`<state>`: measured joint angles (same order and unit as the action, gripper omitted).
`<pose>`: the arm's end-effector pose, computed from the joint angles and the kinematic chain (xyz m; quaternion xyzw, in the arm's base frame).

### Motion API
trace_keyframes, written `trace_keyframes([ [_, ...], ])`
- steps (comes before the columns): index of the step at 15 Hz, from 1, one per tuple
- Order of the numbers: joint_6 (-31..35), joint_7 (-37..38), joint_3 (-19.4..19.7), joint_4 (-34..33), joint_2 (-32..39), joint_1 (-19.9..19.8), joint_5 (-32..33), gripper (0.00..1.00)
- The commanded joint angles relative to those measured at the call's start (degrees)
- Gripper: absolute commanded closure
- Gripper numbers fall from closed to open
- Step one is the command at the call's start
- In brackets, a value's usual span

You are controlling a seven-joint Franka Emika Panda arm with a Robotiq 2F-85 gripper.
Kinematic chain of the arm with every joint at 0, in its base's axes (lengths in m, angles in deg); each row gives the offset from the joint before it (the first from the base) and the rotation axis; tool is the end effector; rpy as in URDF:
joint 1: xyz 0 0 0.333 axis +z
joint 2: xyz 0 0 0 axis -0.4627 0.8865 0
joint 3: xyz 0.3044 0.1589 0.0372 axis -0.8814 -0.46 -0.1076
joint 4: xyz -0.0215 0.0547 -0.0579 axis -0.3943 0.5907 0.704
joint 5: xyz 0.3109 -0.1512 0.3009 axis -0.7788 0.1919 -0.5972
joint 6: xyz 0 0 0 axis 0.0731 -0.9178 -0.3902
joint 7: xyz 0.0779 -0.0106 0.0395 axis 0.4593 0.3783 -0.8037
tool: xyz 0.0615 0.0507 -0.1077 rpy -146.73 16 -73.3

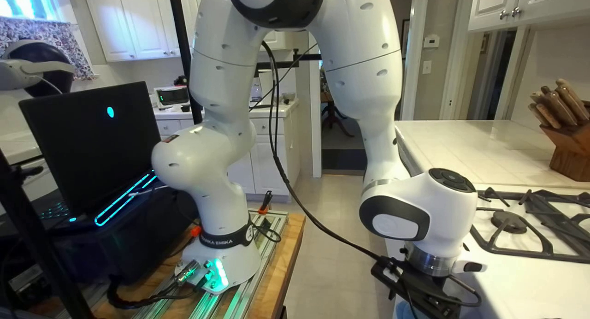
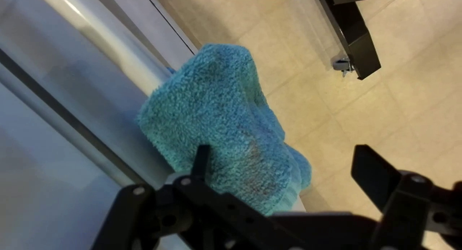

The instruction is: Put the blue towel on the stove

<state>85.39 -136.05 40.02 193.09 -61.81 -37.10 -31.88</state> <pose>0.4724 -0.0309 0.0660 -0.8867 -0.4616 0.0090 0.0242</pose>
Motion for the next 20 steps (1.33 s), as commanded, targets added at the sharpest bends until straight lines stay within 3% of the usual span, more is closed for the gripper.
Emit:
trace_keyframes([
  [1, 0.8, 1.2, 0.2, -2.0, 2.3, -0.2, 2.9, 0.20],
  [2, 0.8, 1.2, 0.2, -2.2, 2.2, -0.2, 3.2, 0.34],
  [9, 1.8, 2.7, 1.6, -2.1, 1.2, 0.9, 5.7, 0.83],
  [10, 2.0, 3.1, 1.9, -2.0, 1.0, 1.1, 6.3, 0.82],
  [11, 2.0, 3.3, 2.0, -2.0, 0.9, 1.3, 6.7, 0.45],
  [13, 2.0, 3.8, 2.3, -1.9, 0.7, 1.6, 7.5, 0.49],
  [20, 2.6, 5.7, 3.5, -1.1, 0.4, 3.2, 10.2, 0.03],
])
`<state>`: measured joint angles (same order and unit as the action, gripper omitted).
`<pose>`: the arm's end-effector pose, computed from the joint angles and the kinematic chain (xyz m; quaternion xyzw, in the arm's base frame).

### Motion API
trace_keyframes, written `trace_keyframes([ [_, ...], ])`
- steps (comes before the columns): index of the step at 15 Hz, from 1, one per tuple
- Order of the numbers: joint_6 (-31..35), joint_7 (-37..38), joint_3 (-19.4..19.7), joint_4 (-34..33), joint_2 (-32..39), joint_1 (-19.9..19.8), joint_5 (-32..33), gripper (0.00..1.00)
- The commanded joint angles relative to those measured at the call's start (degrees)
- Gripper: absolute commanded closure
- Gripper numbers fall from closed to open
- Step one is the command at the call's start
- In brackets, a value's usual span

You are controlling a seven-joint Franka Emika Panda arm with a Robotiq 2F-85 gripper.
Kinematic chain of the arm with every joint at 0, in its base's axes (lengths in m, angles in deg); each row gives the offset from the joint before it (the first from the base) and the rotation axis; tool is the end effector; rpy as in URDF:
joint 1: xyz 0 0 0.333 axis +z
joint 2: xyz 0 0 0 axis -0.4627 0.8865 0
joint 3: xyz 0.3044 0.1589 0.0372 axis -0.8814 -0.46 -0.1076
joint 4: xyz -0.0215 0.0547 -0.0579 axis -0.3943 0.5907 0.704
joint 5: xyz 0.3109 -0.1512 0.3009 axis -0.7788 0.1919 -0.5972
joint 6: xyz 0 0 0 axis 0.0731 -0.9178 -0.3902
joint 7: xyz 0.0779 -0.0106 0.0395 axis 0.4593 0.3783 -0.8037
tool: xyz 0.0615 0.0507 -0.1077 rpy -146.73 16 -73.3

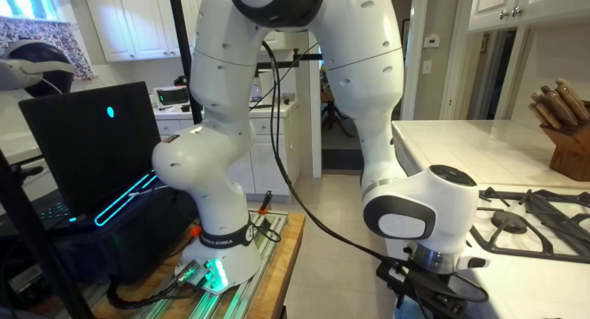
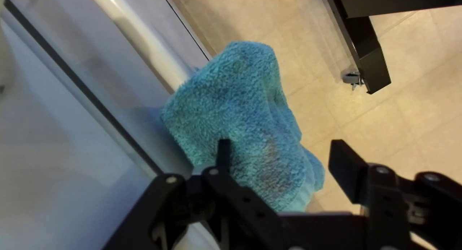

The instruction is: Put the blue towel on the stove

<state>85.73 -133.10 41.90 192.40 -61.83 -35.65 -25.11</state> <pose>0.4794 -0.0316 0.0695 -0.8734 -0.4869 0.0125 0.0009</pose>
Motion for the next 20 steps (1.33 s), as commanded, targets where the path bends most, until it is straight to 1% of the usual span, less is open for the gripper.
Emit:
trace_keyframes([
  [1, 2.6, 3.8, 2.6, -0.1, 0.3, 2.8, 4.7, 0.01],
  [5, 3.9, 9.2, 6.5, 0.7, 0.1, 6.6, 10.4, 0.00],
  [8, 5.2, 13.1, 8.4, 0.8, 0.2, 8.5, 13.8, 0.00],
  [15, 7.9, 22.2, 11.2, 0.5, 0.7, 11.2, 19.1, 0.00],
  [20, 9.0, 27.0, 12.9, 0.2, 1.2, 12.9, 22.7, 0.00],
])
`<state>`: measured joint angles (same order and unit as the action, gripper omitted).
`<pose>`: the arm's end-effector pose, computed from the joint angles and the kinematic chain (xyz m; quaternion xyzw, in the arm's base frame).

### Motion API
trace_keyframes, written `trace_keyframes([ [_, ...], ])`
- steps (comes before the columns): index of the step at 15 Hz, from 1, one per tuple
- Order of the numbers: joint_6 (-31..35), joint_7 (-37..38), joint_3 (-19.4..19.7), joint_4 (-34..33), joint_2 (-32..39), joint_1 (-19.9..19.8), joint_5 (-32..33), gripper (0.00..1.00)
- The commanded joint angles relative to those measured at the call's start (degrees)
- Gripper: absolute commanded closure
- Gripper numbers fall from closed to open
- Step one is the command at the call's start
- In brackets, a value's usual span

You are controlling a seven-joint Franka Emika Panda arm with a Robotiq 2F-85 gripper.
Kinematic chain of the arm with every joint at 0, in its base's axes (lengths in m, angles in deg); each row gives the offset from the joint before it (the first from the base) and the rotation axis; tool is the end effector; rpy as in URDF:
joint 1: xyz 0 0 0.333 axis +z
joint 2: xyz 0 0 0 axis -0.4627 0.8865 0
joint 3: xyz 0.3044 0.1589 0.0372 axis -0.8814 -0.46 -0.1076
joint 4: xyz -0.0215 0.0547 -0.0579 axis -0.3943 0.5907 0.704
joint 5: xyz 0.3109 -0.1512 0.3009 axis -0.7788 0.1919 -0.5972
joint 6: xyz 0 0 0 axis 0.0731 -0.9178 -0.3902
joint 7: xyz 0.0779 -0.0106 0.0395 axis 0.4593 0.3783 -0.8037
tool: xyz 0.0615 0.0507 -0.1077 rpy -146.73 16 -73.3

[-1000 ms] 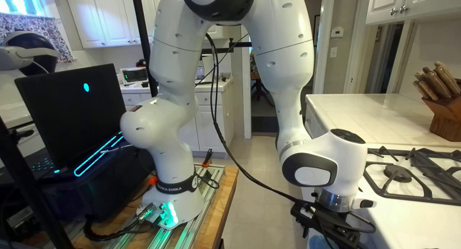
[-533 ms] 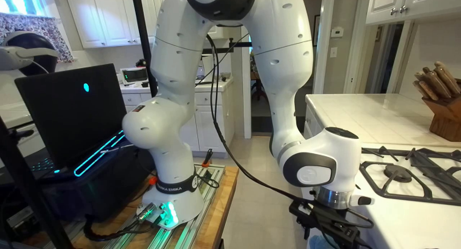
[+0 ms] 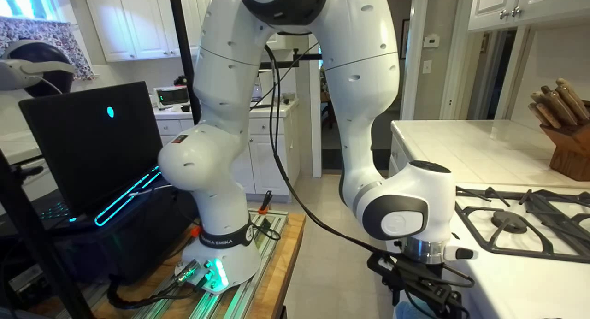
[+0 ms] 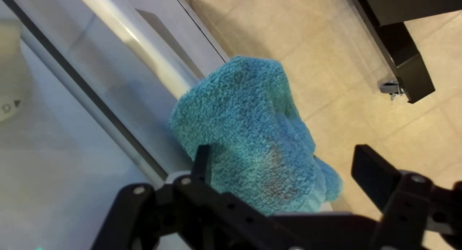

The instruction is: Put the blue towel on the stove

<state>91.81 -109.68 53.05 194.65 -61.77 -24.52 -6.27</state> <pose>0.4669 -0.0210 0.0666 0.8874 0.4558 -0.0063 0.0688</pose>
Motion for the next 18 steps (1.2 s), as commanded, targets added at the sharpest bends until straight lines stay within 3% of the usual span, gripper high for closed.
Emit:
trace_keyframes([
  [1, 3.0, 4.4, 2.0, -2.2, 1.3, 2.0, 4.5, 0.00],
  [2, 3.5, 4.1, 3.3, -2.0, 1.5, 3.6, 3.7, 0.02],
  [7, 5.2, 4.6, 5.9, -2.3, 2.1, 6.4, 3.2, 0.47],
  [11, 6.9, 4.5, 7.5, -2.5, 2.5, 8.2, 2.6, 0.76],
  [12, 7.3, 4.4, 7.8, -2.6, 2.6, 8.6, 2.5, 0.79],
  [14, 7.9, 4.4, 8.4, -2.6, 2.8, 9.4, 2.3, 0.76],
  [15, 8.0, 4.5, 8.8, -2.5, 2.8, 9.8, 2.3, 0.58],
  [18, 8.2, 5.0, 9.5, -2.2, 2.9, 10.7, 2.1, 0.44],
])
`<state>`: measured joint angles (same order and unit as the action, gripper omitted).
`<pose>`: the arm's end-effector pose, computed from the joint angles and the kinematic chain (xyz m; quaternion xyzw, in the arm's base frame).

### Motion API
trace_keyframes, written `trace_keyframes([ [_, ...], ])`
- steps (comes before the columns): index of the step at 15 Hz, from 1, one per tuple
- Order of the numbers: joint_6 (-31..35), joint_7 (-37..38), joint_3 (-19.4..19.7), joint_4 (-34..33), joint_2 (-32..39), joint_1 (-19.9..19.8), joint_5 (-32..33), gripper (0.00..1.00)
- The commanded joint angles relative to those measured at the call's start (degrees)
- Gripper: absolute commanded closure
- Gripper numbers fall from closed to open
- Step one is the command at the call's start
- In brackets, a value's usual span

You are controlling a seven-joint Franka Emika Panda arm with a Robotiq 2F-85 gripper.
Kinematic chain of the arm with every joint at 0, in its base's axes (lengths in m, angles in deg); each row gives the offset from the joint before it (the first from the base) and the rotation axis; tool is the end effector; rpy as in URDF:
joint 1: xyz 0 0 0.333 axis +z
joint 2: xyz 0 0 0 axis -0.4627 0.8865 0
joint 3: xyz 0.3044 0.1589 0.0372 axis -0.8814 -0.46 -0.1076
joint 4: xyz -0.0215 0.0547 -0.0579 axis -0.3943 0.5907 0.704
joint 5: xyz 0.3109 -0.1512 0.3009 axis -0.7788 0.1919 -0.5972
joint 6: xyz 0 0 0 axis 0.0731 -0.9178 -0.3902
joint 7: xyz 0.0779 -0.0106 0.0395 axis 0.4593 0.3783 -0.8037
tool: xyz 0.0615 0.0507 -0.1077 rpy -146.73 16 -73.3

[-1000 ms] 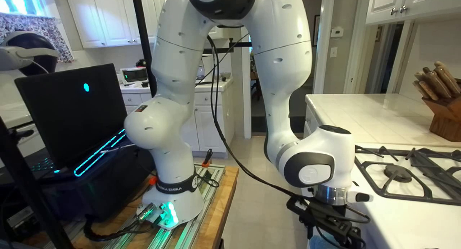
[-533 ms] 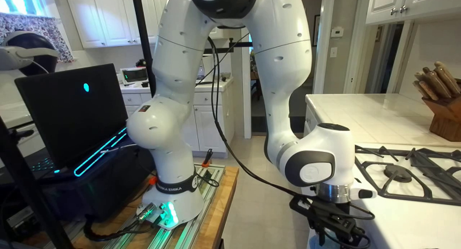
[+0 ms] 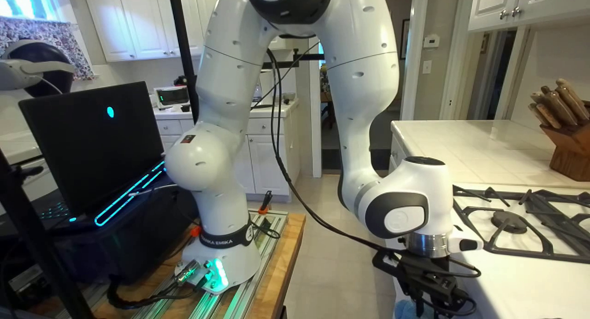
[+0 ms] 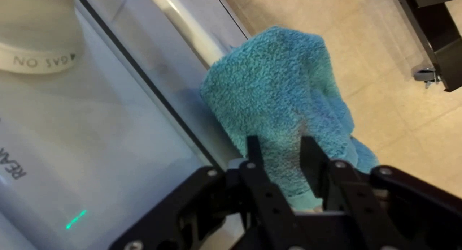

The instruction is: Put the blue towel on the stove

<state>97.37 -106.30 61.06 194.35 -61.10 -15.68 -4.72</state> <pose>0.4793 -0.0154 0.0754 0.8839 0.4562 0.0320 0.0978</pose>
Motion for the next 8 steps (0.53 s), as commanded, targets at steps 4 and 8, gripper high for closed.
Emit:
trace_keyframes([
  [4, 3.3, 1.6, 1.9, -1.8, 2.6, 2.4, 0.2, 0.90],
  [8, 4.0, 1.8, 2.3, -1.7, 2.5, 2.8, 0.1, 1.00],
])
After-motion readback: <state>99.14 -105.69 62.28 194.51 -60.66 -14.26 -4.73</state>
